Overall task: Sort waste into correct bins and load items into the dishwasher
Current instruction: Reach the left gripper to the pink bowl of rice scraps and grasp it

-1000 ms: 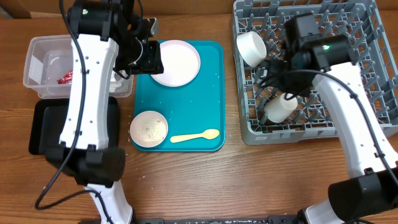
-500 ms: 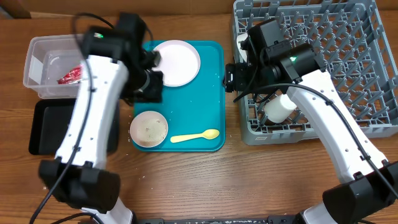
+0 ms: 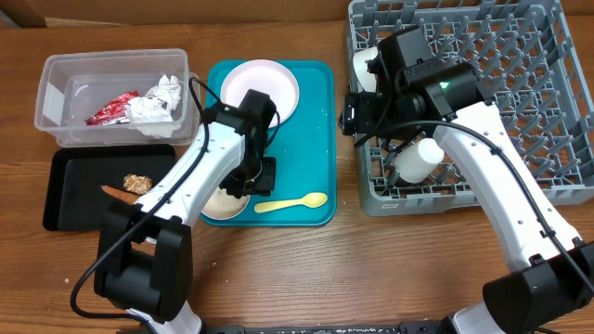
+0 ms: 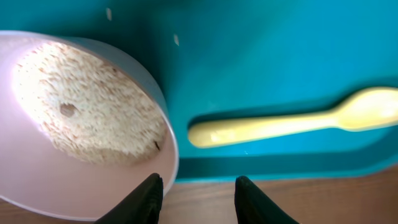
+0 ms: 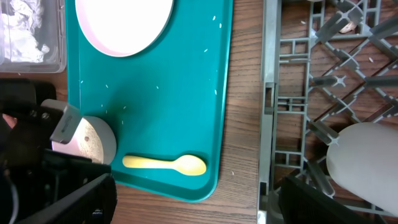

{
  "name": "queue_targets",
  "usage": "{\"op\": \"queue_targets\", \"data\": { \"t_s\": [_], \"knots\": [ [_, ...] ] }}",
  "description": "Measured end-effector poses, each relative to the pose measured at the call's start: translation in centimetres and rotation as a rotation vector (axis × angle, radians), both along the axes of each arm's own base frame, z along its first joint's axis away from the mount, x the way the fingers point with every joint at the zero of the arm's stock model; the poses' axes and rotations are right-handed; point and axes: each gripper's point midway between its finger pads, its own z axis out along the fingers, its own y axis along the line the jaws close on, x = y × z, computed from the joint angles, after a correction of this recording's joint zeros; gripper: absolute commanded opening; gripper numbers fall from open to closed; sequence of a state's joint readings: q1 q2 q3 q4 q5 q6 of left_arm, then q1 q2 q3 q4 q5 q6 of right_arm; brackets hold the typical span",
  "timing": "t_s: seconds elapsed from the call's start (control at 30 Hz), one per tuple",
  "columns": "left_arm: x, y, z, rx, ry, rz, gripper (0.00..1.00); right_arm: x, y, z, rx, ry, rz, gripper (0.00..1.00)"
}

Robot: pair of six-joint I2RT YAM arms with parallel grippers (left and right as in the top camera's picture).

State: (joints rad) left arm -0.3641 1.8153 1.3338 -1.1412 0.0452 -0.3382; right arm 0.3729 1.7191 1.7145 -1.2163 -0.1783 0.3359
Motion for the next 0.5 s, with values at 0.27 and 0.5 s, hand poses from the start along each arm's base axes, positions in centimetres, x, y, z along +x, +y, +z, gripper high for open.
{"op": "queue_targets", "data": {
  "t_s": [0.27,0.5],
  "knots": [
    [0.9,0.7,-2.4,0.034,-0.070,0.005,0.45,-0.2,-0.1,-0.1,-0.004,0.008,0.001,0.86],
    [0.3,1.5,-3.8,0.068,-0.068,0.003,0.14,-0.2,-0.1,-0.1,-0.009,0.007,0.010,0.86]
  ]
}}
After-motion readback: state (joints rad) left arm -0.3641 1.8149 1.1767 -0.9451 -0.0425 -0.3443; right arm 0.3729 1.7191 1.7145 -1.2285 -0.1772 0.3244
